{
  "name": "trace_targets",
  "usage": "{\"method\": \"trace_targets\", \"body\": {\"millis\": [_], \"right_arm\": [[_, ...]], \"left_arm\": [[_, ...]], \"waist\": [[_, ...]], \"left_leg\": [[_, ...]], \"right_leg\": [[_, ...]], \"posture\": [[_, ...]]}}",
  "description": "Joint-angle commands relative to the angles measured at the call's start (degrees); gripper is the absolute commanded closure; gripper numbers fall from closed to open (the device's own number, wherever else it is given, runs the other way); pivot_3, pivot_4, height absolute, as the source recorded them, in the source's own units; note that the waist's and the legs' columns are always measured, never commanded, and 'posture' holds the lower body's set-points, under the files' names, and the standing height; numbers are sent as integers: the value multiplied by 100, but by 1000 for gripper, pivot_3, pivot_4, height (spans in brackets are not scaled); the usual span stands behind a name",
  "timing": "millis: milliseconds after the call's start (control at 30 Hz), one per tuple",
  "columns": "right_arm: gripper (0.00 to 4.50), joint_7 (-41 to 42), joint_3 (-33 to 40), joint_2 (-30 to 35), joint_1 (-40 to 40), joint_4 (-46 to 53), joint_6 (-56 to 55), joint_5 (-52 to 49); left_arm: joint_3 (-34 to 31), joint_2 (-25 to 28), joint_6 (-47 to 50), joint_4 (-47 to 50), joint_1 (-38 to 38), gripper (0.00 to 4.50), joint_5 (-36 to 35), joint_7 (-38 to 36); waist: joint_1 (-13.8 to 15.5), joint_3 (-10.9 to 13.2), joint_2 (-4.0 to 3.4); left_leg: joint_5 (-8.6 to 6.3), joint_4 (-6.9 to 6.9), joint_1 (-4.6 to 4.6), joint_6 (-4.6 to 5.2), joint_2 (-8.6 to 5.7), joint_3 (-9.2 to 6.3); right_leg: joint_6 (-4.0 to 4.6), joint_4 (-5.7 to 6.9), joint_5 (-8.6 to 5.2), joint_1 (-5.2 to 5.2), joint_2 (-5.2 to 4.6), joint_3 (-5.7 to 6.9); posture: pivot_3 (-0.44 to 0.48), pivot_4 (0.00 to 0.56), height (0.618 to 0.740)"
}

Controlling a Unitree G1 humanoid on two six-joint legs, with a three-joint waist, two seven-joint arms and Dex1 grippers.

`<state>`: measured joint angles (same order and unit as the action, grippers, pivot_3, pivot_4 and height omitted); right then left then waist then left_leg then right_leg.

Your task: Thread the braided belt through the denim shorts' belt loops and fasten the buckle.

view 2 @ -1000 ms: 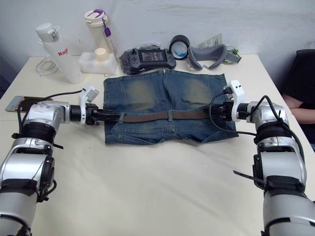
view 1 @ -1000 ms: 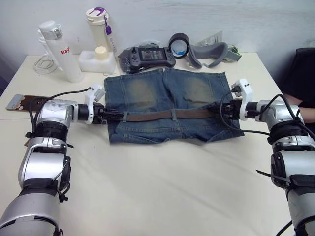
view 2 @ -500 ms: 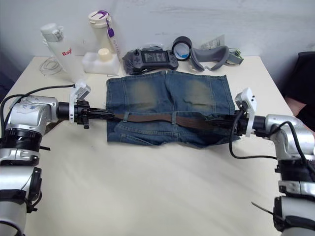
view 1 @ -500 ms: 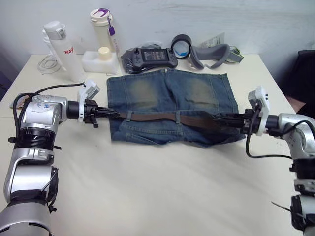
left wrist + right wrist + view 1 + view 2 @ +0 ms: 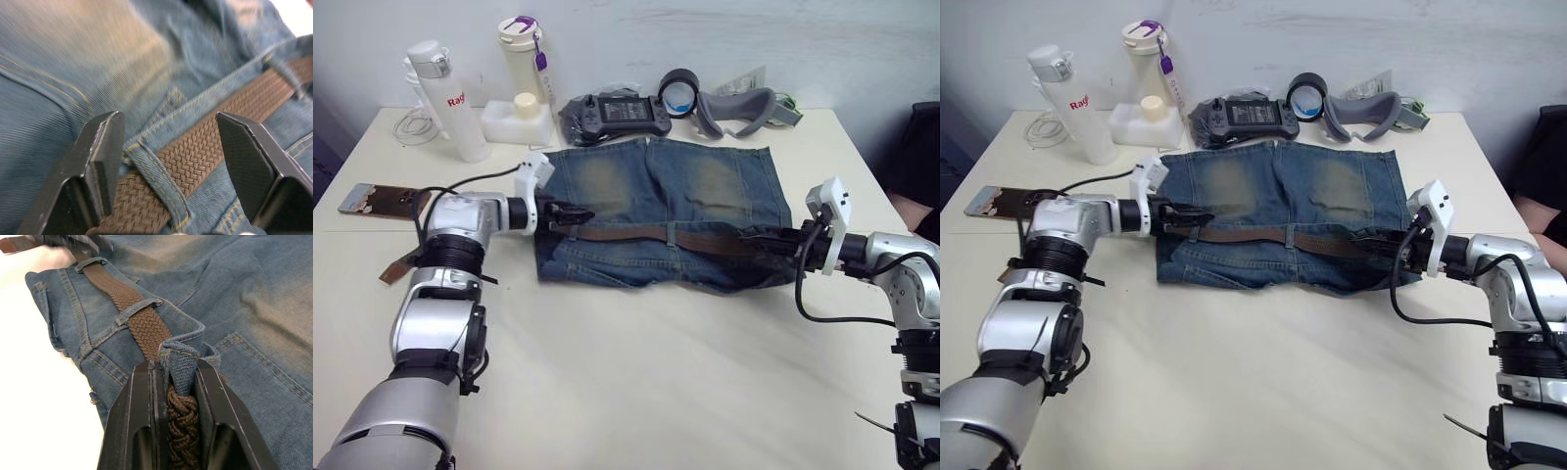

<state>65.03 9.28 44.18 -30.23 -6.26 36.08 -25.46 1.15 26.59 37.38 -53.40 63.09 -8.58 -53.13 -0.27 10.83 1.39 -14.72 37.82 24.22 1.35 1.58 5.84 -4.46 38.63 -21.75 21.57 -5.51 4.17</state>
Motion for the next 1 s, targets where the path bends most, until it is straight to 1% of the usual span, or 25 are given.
{"method": "trace_targets", "body": {"millis": [33,133,200,300,400,433,500,533,567,667,700,767,867,933,1000], "right_arm": [[4154,-35,154,76,118,406,27,-226],[4154,-103,264,133,256,527,95,-313],[4154,-144,273,147,287,552,101,-341],[4154,-190,252,153,265,540,94,-355],[4154,-207,219,156,210,499,74,-358],[4154,-197,202,155,187,476,58,-353],[4154,-151,168,160,166,449,28,-345],[4154,-97,148,168,180,446,14,-353],[4154,-61,132,166,198,442,-6,-354],[4154,181,186,234,599,737,-177,-419],[4154,262,244,266,840,918,-381,-403],[4154,238,288,310,1310,1095,-1100,-73],[4154,127,409,217,1967,1536,-2345,337],[4154,-16,600,92,2477,1585,-4266,992],[4154,-141,889,-76,2964,1498,-5672,1284]], "left_arm": [[3,97,-458,-375,150,1179,207,170],[-38,153,-638,-578,186,1179,283,259],[-13,132,-593,-567,171,1179,281,117],[52,106,-459,-434,123,1952,237,-217],[77,105,-402,-287,97,3175,209,-465],[84,115,-402,-231,96,3709,201,-561],[71,157,-339,-71,84,4407,161,-718],[69,217,-308,89,49,4500,134,-818],[63,256,-292,201,14,4500,119,-885],[227,773,-296,1395,-531,4500,-17,-1755],[148,971,-144,1964,-763,4500,-234,-2027],[-228,1259,-268,2955,-1281,4500,-687,-2325],[-542,1508,-1158,3987,-2147,4500,-866,-2383],[-740,1539,-2403,4744,-3039,4500,-863,-2487],[-860,1526,-3373,5352,-3849,4500,-863,-2556]], "waist": [[7,0,0],[18,0,0],[18,0,0],[17,0,0],[17,0,0],[17,0,0],[17,0,0],[17,0,0],[16,0,0],[5,0,0],[-2,0,0],[-4,0,-1],[9,-1,-2],[10,-3,-4],[12,-3,-5]], "left_leg": [[0,0,0,0,0,0],[0,2,0,0,-1,-1],[0,4,0,0,-2,0],[0,5,0,0,-2,-1],[0,5,1,0,-2,0],[0,5,1,0,-2,0],[0,5,1,0,-3,0],[0,5,1,0,-3,0],[0,5,1,0,-3,0],[0,2,1,0,-1,-1],[-1,-6,0,-2,0,-1],[-4,-11,0,-7,6,-1],[-6,-9,-3,-10,8,-4],[-6,-2,-8,-10,7,-3],[-9,-5,-19,-9,6,-2]], "right_leg": [[0,0,0,0,0,0],[0,-1,0,-2,-3,1],[0,1,0,-2,-4,0],[0,2,0,-2,-3,1],[0,1,0,-2,-3,2],[0,1,0,-2,-3,1],[0,1,0,-2,-3,1],[0,1,0,-2,-3,1],[0,1,0,-2,-3,1],[0,-1,0,-2,-2,0],[0,-5,0,-1,0,-2],[0,-7,0,0,5,-3],[0,-9,0,-5,5,-5],[0,-10,0,-13,3,-9],[0,-38,0,-27,0,-10]], "posture": [[0,150,731],[0,150,731],[0,150,731],[0,150,731],[0,150,731],[0,150,731],[0,150,731],[0,150,731],[0,150,731],[0,150,731],[0,150,731],[0,150,731],[0,150,731],[0,150,731],[0,150,731]]}}
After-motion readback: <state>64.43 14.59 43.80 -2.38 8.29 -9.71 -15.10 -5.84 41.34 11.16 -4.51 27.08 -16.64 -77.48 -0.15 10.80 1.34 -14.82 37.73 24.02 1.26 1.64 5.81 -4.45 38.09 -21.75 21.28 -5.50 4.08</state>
